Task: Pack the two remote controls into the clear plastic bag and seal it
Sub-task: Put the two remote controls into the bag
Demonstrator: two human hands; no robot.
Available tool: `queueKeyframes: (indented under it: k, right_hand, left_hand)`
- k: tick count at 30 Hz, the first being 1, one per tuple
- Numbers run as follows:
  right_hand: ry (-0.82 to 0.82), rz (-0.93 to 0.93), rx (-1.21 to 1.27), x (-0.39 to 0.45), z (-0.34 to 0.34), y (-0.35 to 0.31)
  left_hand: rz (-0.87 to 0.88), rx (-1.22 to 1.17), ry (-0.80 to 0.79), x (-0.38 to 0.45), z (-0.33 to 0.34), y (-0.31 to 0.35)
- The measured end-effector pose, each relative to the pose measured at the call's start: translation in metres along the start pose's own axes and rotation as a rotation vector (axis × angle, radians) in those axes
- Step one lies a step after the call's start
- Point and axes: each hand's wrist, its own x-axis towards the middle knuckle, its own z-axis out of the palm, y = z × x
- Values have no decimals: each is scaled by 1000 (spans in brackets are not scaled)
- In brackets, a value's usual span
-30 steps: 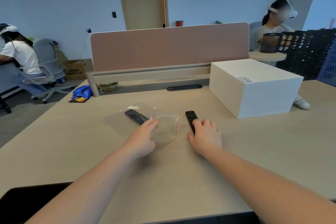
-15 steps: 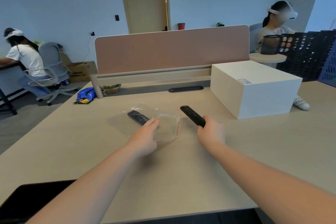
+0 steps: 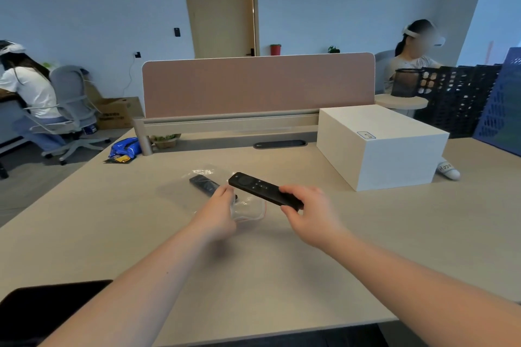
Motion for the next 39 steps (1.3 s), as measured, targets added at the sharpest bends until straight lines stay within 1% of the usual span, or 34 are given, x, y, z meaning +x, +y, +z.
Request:
queueKeyframes:
  k: [7,11,15,18,21,26,32,39]
  right_hand:
    - [-44,40,-45,-8,11,4]
    - [-37,29,-55,-9,18,0]
    - [-37,19,-141,-16,19,5]
    - [-41,75,-181,-14,25,9]
    - [-65,102,-251,0,39,6]
    - [-70,123,-325,30,71,-4]
    - [-107,111,-313,60,98,-11]
    - [-216,189,-200,81,114,-5]
  left_hand:
    - [38,-30,6,-2,1,-1]
    - [19,-61,67,-6,1,-3]
    - [-13,-73,138,-5,-3,-3]
    - [29,-45,166,-3,-4,-3]
    - [87,-30,148,-4,-1,-4]
    - [123,-41,139,-5,0,-7]
    - [160,-43,131,-5,1,-9]
    - [155,-26,129,-6,0,-10]
